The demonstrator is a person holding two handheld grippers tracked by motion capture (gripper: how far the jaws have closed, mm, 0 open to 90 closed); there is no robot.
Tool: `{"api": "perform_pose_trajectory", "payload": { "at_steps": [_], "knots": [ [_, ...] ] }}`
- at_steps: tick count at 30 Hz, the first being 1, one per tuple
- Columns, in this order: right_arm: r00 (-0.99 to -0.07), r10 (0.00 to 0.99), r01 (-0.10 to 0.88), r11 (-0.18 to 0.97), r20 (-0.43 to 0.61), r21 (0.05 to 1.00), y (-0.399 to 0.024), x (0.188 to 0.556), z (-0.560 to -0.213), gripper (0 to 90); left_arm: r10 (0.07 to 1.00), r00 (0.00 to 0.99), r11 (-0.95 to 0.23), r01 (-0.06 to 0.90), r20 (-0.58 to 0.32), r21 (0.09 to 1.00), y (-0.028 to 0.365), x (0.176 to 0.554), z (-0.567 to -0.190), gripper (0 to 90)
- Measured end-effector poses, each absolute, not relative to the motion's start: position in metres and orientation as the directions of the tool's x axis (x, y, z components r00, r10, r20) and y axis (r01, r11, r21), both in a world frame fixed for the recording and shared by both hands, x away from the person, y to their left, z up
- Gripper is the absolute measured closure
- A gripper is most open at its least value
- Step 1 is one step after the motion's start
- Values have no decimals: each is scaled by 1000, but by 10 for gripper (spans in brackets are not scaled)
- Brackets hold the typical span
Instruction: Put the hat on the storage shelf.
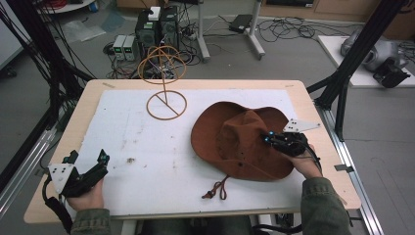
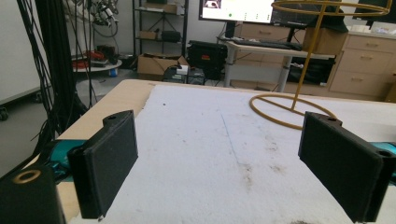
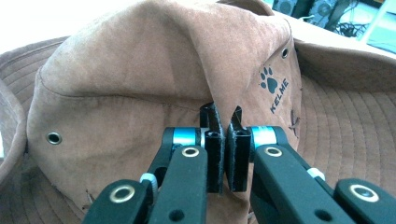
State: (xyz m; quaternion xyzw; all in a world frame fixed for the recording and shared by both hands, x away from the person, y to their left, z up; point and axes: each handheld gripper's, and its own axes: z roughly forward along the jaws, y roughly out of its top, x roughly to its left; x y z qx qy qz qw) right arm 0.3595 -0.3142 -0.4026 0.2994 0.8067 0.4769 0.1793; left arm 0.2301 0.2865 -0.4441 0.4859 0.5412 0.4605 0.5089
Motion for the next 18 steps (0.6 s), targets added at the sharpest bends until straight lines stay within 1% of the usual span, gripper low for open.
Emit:
{"api": "perform_pose_trajectory", "payload": {
  "at_steps": [10, 18],
  "knots": [
    [-724, 688, 287, 240, 46, 927, -317, 351, -394, 885, 995, -2, 103, 54, -103, 993, 285, 230, -444, 121],
    [-713, 696, 197, 77, 89, 977, -312, 345, -380, 885, 995, -2, 105, 54, -105, 993, 285, 231, -444, 121]
  ]
}}
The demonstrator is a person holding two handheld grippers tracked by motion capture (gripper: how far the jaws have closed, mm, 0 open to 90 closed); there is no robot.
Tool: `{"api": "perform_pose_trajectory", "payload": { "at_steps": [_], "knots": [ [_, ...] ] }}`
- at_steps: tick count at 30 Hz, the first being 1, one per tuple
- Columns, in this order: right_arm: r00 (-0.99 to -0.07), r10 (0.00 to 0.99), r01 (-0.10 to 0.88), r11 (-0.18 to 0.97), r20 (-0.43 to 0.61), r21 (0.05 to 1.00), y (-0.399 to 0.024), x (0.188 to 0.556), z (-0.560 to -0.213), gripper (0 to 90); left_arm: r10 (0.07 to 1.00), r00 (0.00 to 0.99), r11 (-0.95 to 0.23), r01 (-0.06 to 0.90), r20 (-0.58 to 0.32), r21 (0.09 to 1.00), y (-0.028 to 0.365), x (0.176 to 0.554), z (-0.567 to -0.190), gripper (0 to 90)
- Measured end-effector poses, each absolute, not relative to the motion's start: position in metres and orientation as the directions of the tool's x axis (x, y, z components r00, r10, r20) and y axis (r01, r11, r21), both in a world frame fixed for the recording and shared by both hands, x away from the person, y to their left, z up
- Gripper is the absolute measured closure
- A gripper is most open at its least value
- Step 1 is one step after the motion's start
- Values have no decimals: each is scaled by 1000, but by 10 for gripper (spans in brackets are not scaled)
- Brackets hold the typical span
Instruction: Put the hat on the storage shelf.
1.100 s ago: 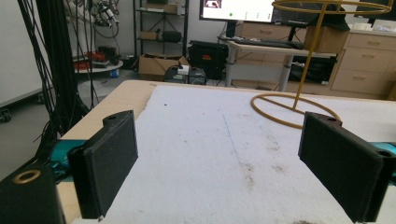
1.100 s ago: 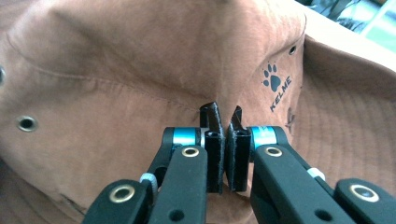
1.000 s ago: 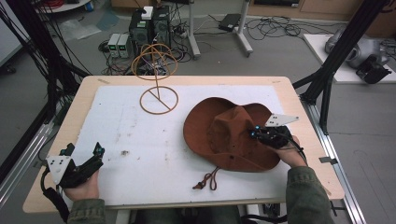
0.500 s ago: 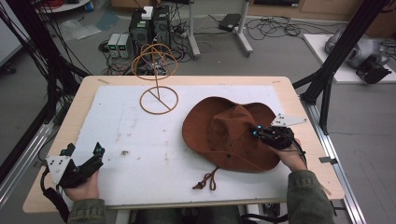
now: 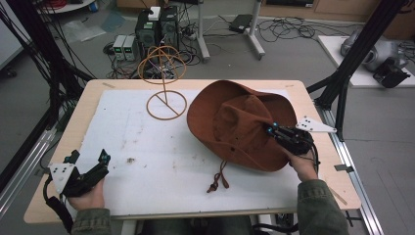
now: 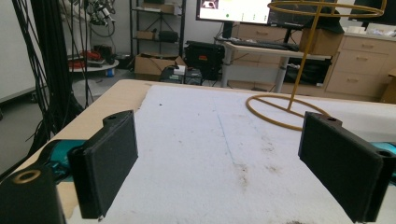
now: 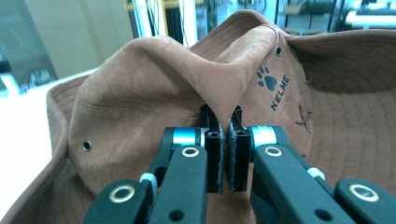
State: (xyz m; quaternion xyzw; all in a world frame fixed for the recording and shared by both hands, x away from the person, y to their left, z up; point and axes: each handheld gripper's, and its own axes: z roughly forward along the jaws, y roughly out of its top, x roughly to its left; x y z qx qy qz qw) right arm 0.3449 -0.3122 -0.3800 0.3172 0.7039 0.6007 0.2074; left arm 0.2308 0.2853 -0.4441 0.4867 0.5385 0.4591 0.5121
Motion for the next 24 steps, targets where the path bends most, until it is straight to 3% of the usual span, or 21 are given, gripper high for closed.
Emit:
{"api": "perform_pose_trajectory", "payload": {
  "at_steps": [9, 24],
  "knots": [
    [-726, 669, 126, -96, 157, 987, -301, 339, -362, 884, 994, -3, 112, 51, -112, 992, 286, 230, -444, 121],
    [-725, 667, 33, -215, 171, 976, -280, 347, -342, 884, 993, -1, 121, 50, -121, 991, 286, 231, -445, 121]
  ]
}}
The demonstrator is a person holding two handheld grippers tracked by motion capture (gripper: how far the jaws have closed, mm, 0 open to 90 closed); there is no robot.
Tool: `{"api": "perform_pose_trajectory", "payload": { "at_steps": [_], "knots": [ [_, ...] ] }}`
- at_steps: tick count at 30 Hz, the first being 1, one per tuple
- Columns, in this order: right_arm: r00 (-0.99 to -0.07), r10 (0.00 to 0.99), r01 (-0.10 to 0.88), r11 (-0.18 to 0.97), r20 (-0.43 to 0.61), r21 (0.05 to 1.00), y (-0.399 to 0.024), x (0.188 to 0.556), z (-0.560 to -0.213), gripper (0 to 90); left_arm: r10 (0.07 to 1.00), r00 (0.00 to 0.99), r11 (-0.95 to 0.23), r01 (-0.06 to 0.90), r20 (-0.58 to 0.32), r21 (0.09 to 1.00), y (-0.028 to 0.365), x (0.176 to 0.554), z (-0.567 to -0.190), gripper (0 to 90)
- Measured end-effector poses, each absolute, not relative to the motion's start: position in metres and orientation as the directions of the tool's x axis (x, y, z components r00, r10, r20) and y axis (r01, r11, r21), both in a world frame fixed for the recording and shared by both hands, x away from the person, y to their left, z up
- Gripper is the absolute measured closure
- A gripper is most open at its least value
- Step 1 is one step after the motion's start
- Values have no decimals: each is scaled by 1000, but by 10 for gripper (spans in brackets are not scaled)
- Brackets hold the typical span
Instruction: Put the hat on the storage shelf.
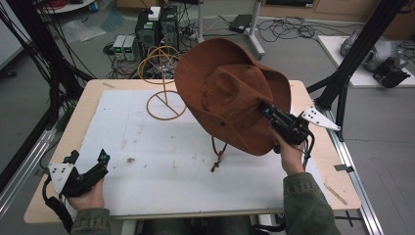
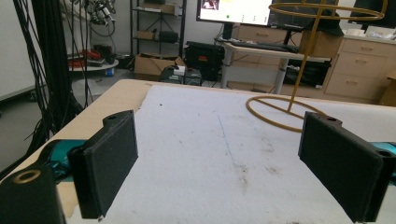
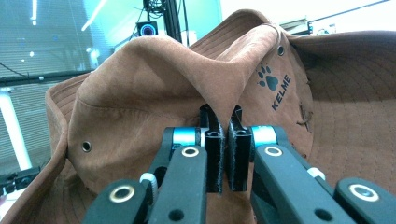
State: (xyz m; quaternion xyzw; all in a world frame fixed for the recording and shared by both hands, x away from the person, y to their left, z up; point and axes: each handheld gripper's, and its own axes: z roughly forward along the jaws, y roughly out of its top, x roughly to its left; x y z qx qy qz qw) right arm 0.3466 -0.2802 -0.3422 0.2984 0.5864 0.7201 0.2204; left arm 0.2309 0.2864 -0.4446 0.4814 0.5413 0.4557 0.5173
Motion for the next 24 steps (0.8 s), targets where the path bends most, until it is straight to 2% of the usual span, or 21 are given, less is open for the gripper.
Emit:
{"api": "perform_pose_trajectory", "payload": {
  "at_steps": [14, 24],
  "knots": [
    [-720, 682, -7, -197, 132, 980, -237, 388, -305, 883, 992, -6, 128, 49, -128, 991, 288, 231, -445, 121],
    [-727, 679, -2, -154, 105, 988, -187, 424, -292, 882, 992, -1, 128, 57, -128, 990, 288, 233, -446, 121]
  ]
}}
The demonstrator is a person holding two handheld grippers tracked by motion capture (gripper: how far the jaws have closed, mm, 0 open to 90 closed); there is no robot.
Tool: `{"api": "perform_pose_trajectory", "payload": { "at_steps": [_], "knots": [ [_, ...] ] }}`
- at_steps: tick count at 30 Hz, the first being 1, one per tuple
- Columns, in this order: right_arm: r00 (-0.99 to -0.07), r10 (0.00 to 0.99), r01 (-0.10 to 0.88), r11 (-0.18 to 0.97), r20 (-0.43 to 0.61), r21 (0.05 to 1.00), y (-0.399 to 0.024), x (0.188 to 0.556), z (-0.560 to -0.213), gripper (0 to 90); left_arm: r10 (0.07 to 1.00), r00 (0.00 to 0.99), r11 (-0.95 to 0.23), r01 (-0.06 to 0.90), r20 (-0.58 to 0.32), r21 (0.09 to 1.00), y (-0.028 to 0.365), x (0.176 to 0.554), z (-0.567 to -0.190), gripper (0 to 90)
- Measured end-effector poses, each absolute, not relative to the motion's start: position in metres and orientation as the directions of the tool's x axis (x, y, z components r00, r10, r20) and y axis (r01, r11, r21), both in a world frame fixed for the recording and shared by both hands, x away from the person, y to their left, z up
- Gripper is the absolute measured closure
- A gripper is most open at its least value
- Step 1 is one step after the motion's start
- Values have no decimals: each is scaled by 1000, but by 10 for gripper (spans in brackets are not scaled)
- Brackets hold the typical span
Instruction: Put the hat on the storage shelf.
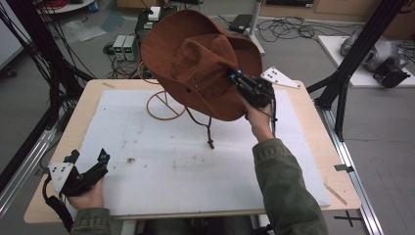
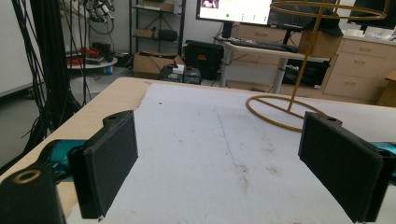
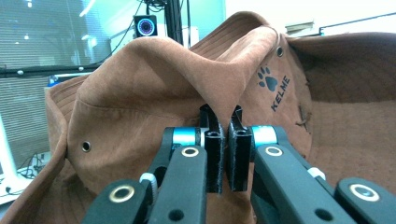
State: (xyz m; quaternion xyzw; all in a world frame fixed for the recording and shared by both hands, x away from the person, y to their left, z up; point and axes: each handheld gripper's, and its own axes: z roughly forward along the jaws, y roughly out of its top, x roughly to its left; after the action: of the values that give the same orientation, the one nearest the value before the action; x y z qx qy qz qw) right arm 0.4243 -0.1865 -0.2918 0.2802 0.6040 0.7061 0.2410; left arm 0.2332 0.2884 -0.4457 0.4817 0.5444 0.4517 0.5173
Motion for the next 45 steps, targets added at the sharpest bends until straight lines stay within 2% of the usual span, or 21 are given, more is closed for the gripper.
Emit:
{"api": "perform_pose_trajectory", "payload": {
  "at_steps": [8, 17, 21, 29, 35, 45],
  "knots": [
    [-729, 671, 2, -199, 138, 980, -144, 456, -273, 881, 991, -6, 131, 49, -131, 990, 291, 233, -445, 121],
    [-712, 688, 1, -200, 141, 980, -93, 483, -249, 881, 991, -6, 133, 48, -133, 990, 294, 234, -446, 121],
    [-705, 688, 20, -218, 168, 976, -80, 490, -254, 880, 991, -7, 135, 48, -135, 990, 295, 234, -446, 121],
    [-706, 687, 58, -181, 169, 982, -58, 498, -276, 879, 991, -7, 137, 51, -137, 989, 296, 235, -446, 121],
    [-698, 681, 105, -207, 220, 973, -60, 502, -284, 866, 990, -8, 140, 54, -140, 989, 296, 236, -447, 121],
    [-687, 698, 123, -162, 202, 979, -57, 503, -282, 846, 990, -5, 140, 57, -140, 989, 294, 237, -447, 121]
  ]
}}
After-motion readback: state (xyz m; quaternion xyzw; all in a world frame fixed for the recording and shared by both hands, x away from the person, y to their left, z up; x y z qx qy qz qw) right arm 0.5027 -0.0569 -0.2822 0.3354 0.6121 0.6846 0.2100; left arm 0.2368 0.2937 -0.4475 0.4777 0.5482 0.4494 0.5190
